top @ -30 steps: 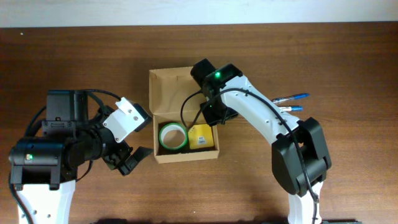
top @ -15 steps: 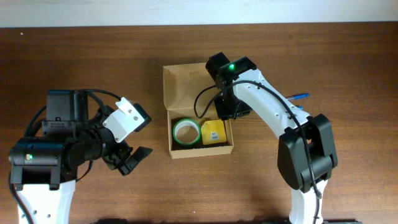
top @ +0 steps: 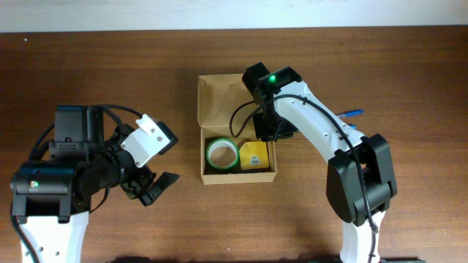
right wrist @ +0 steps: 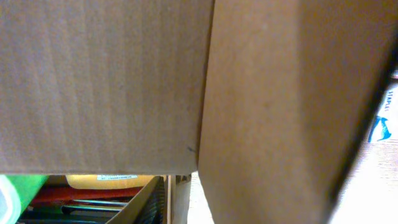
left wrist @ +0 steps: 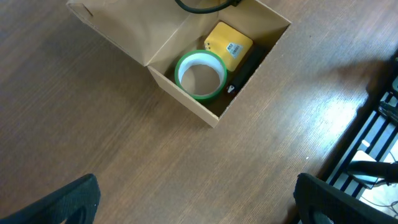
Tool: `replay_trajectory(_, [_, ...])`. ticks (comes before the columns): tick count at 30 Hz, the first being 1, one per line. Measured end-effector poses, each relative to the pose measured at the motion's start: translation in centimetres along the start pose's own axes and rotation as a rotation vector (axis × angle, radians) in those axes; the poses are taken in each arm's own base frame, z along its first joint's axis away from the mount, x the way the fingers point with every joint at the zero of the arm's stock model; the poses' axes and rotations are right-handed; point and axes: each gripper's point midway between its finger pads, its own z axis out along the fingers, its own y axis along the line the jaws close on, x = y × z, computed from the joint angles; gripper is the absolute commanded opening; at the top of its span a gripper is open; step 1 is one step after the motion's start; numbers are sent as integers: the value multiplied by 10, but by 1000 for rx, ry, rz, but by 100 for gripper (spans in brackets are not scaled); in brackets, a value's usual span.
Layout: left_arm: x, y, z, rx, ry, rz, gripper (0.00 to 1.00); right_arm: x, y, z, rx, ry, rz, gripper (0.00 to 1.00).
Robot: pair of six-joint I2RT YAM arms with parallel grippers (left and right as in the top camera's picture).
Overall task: Pack container
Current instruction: 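Open the right gripper and raise it out of the box, then move the right gripper right toward the pens and staples box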
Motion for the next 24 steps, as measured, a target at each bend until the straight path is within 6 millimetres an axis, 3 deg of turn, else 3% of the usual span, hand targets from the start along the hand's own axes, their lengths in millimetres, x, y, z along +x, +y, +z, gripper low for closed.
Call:
replay_trajectory(6, [0,0,0,0,0,0,100,0,5,-3,-29,4,2,42])
replay_trajectory(10, [0,0,0,0,0,0,99,-10,9,-20,-59,-40,0,49])
replay_trajectory(13, [0,0,0,0,0,0,100,-19,11,-47,-90,-116,-7,53])
replay_trajectory(17, [0,0,0,0,0,0,99,-27,10,-101,-143,-261,-28,63])
replay_trajectory(22, [0,0,0,0,0,0,100,-21,0,-161,-184,-415,-52,73])
replay_trajectory(24, [0,0,0,0,0,0,100,-16,-7,-175,-180,-454,-45,89])
